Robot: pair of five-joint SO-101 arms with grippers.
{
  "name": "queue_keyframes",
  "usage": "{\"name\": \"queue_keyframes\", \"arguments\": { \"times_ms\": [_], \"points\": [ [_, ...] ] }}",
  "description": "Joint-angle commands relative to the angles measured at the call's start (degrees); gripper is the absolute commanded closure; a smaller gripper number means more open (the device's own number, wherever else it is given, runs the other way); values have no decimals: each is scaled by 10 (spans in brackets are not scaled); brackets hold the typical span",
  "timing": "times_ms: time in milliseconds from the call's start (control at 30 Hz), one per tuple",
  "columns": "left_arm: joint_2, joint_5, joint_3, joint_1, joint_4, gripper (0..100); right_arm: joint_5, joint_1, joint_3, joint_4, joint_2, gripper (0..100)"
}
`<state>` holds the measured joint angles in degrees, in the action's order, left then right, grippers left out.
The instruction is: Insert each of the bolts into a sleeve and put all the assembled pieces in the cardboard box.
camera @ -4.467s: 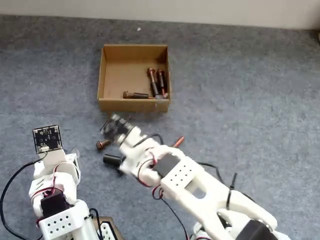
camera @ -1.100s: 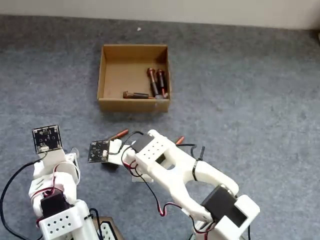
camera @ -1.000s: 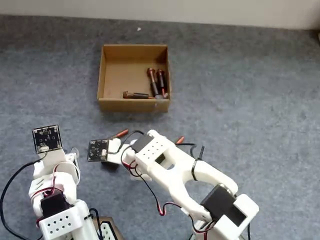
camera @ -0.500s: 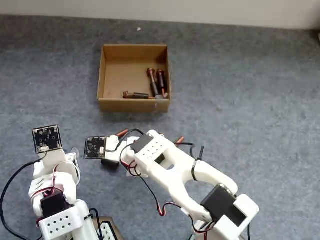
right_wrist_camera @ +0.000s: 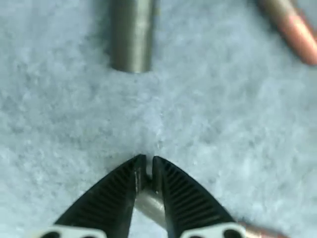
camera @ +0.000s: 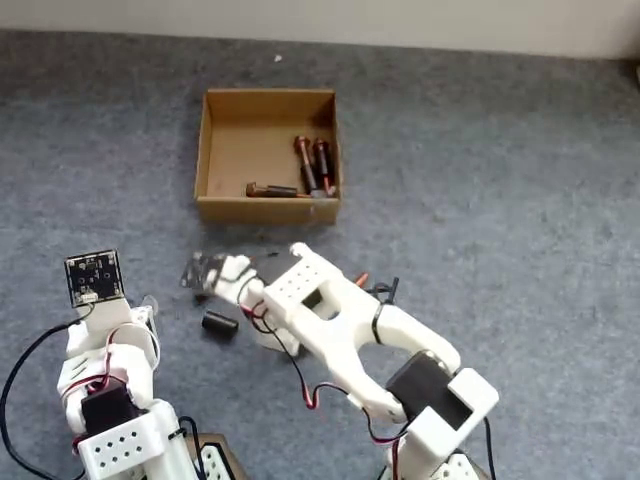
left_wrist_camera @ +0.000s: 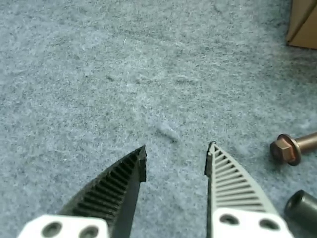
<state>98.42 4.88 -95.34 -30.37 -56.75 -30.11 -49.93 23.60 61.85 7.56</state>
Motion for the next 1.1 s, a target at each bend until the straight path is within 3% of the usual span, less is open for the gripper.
{"name": "queue_keyframes", "arguments": {
  "times_ms": [0, 100, 200, 400, 633, 800, 1067],
  "points": [
    [5, 4, 0, -6, 11, 783, 86, 12, -51, 9, -14, 966],
    [5, 4, 0, -6, 11, 783, 114, 15, -60, 21, -17, 882],
    [5, 4, 0, -6, 11, 783, 96, 19, -74, 83, -18, 813],
    [5, 4, 0, -6, 11, 783, -56, 27, -89, 172, -18, 809],
    [5, 4, 0, -6, 11, 783, -126, 26, -86, 172, -18, 809],
    [5, 4, 0, -6, 11, 783, -178, 26, -30, 138, -18, 812],
    [5, 4, 0, -6, 11, 783, -184, 27, 73, -8, -14, 851]
  ]
}}
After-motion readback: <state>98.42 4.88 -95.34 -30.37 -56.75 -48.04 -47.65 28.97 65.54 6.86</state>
